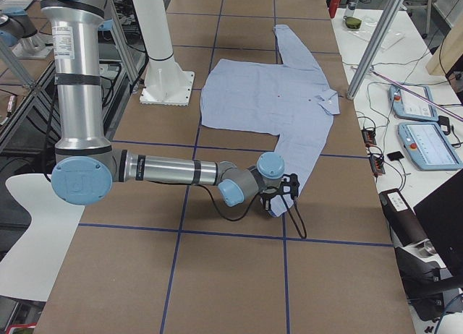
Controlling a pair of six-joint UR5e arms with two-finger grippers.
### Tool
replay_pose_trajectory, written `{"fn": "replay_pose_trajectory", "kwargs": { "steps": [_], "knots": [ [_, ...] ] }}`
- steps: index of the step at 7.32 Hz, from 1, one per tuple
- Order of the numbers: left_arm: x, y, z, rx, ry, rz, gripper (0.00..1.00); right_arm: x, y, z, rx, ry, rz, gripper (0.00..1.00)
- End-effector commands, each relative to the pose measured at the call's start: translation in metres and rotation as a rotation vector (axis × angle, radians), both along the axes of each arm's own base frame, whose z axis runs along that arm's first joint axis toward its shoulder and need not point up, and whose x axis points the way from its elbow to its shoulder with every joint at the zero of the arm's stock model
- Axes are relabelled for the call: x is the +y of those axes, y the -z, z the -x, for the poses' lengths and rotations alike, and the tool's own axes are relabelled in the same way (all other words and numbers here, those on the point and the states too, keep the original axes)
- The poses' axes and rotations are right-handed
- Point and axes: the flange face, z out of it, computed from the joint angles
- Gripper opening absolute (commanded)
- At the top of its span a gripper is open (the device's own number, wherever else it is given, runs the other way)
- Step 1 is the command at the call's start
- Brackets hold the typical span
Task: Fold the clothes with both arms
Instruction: 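Lift the cuff with the right gripper and carry it across the shirt body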
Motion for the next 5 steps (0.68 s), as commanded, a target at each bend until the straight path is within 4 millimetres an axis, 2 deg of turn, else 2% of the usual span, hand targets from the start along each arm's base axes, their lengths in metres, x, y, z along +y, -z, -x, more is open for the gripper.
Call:
{"fn": "replay_pose_trajectory", "kwargs": {
  "steps": [1,2,3,4,5],
  "knots": [
    [0.000,0.002,0.000,-0.001,0.000,-0.004,1.00,0.010,0.082,-0.005,-0.069,0.002,-0.121,0.00],
    [0.000,0.002,0.000,-0.001,0.000,-0.004,1.00,0.008,0.122,-0.002,-0.093,0.011,-0.165,0.00],
    [0.000,0.002,0.000,-0.001,0.000,-0.002,1.00,-0.006,0.163,0.005,-0.116,0.020,-0.208,0.00],
    [0.000,0.001,0.000,-0.001,0.000,-0.001,1.00,-0.025,0.207,0.022,-0.154,0.055,-0.230,0.00],
    [0.000,0.001,0.000,-0.001,0.000,-0.001,1.00,-0.046,0.258,0.046,-0.186,0.067,-0.218,0.00]
  ]
}}
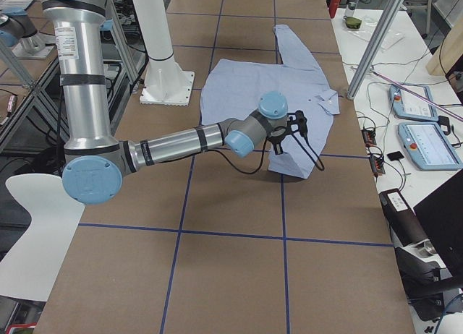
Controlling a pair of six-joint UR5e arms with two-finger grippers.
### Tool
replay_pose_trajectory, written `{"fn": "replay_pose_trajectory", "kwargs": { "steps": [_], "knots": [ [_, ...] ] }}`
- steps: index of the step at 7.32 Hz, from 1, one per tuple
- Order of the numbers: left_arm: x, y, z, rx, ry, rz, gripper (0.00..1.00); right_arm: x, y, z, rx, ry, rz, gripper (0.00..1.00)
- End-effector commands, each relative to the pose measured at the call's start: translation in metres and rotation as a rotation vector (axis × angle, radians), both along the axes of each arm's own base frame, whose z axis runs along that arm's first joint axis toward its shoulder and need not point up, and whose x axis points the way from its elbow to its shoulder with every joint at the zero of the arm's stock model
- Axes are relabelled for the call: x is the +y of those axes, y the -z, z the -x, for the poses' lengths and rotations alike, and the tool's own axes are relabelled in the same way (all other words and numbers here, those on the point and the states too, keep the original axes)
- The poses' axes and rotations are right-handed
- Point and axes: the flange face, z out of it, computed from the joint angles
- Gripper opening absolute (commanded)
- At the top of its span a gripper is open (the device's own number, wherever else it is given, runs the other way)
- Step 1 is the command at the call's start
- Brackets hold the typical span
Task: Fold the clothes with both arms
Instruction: 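Lift the cuff with the right gripper and carry it across the shirt body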
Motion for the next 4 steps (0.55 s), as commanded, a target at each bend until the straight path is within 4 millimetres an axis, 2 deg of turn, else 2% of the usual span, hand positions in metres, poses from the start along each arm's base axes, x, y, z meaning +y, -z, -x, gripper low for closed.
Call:
{"fn": "replay_pose_trajectory", "kwargs": {
  "steps": [1,2,4],
  "knots": [
    [0.000,0.000,0.000,0.000,0.000,0.001,1.00,-0.036,0.124,0.064,-0.068,0.039,0.027,0.00],
    [0.000,-0.001,0.000,-0.002,0.000,0.003,1.00,-0.044,0.168,0.103,-0.084,0.055,0.056,0.00],
    [0.000,-0.004,0.000,-0.001,0.001,0.010,1.00,-0.087,0.245,0.176,-0.082,0.046,0.048,0.00]
  ]
}}
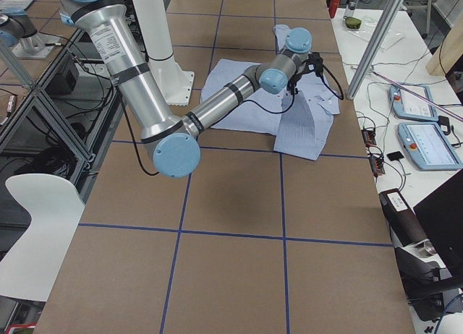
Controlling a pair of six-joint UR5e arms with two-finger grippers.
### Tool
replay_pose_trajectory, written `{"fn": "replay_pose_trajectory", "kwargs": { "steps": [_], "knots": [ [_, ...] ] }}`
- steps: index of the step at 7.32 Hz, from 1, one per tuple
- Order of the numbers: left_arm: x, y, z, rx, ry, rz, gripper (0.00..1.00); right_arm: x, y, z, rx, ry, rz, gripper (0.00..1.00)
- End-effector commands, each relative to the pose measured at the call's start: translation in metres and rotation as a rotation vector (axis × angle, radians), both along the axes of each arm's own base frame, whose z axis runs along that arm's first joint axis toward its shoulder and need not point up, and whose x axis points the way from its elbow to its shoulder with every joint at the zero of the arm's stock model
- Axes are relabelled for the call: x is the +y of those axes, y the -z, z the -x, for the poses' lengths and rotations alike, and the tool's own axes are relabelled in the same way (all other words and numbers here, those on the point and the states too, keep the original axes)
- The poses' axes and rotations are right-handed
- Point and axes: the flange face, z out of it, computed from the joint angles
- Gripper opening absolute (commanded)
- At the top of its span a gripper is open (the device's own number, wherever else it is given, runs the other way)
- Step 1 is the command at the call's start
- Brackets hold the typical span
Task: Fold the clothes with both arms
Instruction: 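Lift the cuff with the right gripper and carry it across the shirt body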
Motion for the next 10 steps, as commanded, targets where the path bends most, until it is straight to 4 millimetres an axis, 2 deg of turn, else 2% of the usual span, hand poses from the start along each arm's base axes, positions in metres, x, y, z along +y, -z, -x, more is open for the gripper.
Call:
{"fn": "replay_pose_trajectory", "kwargs": {
  "steps": [1,2,4,7,8,9,10],
  "knots": [
    [0.000,-0.003,0.000,0.000,0.000,0.008,1.00,-0.047,0.087,0.078,0.007,-0.012,-0.001,0.00],
    [0.000,-0.006,0.000,0.000,0.000,0.014,1.00,-0.058,0.112,0.109,0.022,-0.017,-0.020,0.00],
    [0.000,-0.009,0.000,-0.002,0.001,0.020,1.00,-0.068,0.157,0.159,0.051,-0.032,-0.053,0.00],
    [0.000,-0.011,0.000,-0.003,0.003,0.026,1.00,-0.053,0.163,0.214,0.097,-0.033,-0.079,0.00],
    [0.000,-0.012,0.000,-0.001,0.002,0.027,1.00,-0.049,0.150,0.243,0.108,-0.034,-0.100,0.00],
    [-0.001,-0.013,0.000,-0.001,0.002,0.029,1.00,-0.049,0.135,0.279,0.115,-0.037,-0.128,0.00],
    [-0.001,-0.014,0.000,-0.003,0.003,0.030,1.00,-0.046,0.136,0.309,0.144,-0.038,-0.132,0.00]
  ]
}}
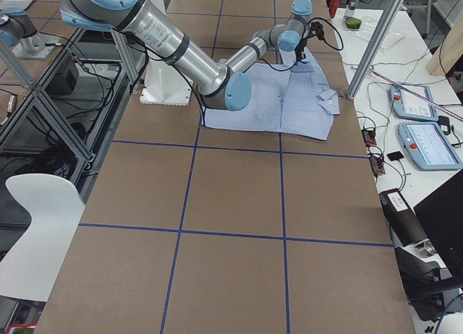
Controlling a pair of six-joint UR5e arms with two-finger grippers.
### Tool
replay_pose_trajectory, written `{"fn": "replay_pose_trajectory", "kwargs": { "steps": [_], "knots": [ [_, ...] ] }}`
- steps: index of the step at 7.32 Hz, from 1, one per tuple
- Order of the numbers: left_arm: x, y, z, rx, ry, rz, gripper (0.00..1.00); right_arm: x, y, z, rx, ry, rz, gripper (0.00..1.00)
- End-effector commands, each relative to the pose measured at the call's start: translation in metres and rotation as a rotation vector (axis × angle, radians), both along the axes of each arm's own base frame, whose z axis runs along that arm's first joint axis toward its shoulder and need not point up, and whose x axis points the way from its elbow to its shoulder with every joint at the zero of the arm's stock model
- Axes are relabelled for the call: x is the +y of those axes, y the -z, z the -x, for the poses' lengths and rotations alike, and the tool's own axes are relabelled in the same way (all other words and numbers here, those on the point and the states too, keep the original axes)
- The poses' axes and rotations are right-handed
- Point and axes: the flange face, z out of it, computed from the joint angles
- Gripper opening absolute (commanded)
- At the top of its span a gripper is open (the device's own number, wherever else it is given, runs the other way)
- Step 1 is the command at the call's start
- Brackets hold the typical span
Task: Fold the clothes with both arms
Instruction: 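Lift the cuff with the right gripper and carry it across the shirt body, then lay the sleeve across the chest near the collar and open the right gripper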
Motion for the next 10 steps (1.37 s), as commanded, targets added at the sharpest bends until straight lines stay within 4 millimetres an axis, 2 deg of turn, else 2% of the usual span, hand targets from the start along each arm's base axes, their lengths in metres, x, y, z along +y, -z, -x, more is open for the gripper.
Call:
{"fn": "replay_pose_trajectory", "kwargs": {
  "steps": [1,3,4,5,8,9,10],
  "knots": [
    [0.000,-0.002,0.000,-0.001,0.000,0.002,1.00,0.013,0.007,0.062,0.042,-0.014,-0.036,0.00],
    [0.000,-0.003,0.000,-0.001,-0.001,0.004,1.00,0.025,0.035,0.092,0.029,-0.095,-0.144,0.00],
    [0.000,-0.001,0.000,-0.001,0.000,0.002,1.00,0.046,0.037,0.116,0.047,-0.158,-0.206,0.98],
    [-0.001,-0.003,-0.001,-0.001,-0.001,0.005,1.00,0.055,0.035,0.127,0.061,-0.177,-0.220,0.99],
    [-0.008,-0.007,-0.005,0.029,0.066,0.087,1.00,0.058,0.043,0.122,0.032,-0.204,-0.152,0.99],
    [-0.009,-0.003,-0.018,0.046,0.079,0.107,1.00,0.064,0.055,0.110,0.076,-0.187,-0.114,0.99],
    [-0.011,-0.001,-0.037,0.079,0.120,0.170,0.99,0.062,0.062,0.092,0.103,-0.180,-0.083,0.99]
  ]
}}
